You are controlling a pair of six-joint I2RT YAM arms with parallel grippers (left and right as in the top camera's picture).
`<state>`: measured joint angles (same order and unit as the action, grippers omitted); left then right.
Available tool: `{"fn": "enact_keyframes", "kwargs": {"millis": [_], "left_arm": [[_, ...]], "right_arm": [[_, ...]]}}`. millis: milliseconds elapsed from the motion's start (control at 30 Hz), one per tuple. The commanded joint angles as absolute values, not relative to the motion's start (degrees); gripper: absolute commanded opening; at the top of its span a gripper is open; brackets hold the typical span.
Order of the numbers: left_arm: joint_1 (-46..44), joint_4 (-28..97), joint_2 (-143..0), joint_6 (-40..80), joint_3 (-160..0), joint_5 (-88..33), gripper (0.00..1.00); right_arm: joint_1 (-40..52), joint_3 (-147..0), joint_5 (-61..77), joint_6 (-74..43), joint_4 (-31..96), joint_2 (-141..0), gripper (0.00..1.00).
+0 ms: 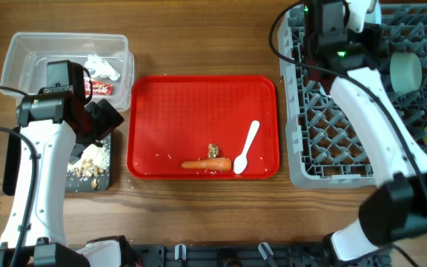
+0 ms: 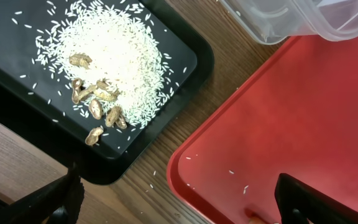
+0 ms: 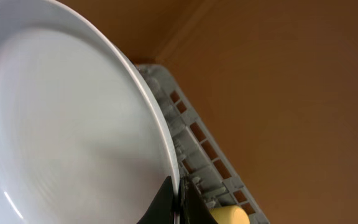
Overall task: Sort waste into correct bins and load items into the dishwasher rack
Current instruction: 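Grasp the light-blue plate with the right gripper and carry it to the rack, then stand the plate upright in the rack and open the right gripper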
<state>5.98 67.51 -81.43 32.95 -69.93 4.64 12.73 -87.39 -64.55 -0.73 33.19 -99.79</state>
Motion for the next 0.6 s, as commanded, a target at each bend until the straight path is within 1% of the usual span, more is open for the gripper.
{"fn": "enact_keyframes", "kwargs": {"millis": [0,200,233,267,300,333,367,400,533,567], "left_arm": [[6.28,67.31,-80.73,33.47,-70.19,4.56,1.00],[6.28,67.31,-80.73,33.47,-70.19,4.54,1.00],[6.28,67.29,-80.73,33.50,-70.19,4.56,1.00],[6.28,67.26,-80.73,33.47,-70.19,4.54,1.00],[6.28,67.24,-80.73,33.47,-70.19,4.56,1.00],[6.28,67.22,-80.73,33.47,-70.19,4.56,1.00],[6.28,67.13,-80.73,33.47,-70.19,4.56,1.00],[6.28,67.11,-80.73,33.47,-70.19,4.56,1.00],[6.28,66.85,-80.73,33.47,-70.19,4.56,1.00],[6.28,66.81,-80.73,33.47,-70.19,4.54,1.00]], "right_arm": [[12.43,-87.26,-60.49,-0.25,33.85,-103.77,0.04],[12.80,-87.26,-52.10,-1.87,35.00,-106.02,0.04],[12.95,-87.26,-49.60,-1.58,35.81,-106.02,0.11],[13.10,-87.26,-47.46,-1.43,37.17,-105.84,0.27],[13.17,-87.29,-45.84,-1.52,38.13,-105.62,0.38],[13.17,-87.26,-44.31,-1.50,38.79,-105.34,0.47],[13.19,-87.29,-42.13,-1.50,39.83,-104.73,0.53],[13.21,-87.29,-39.70,-1.50,40.88,-103.68,0.55],[13.23,-87.29,-28.99,-1.54,44.16,-97.65,0.61],[13.23,-87.29,-24.93,-1.56,45.01,-95.88,0.67]]}}
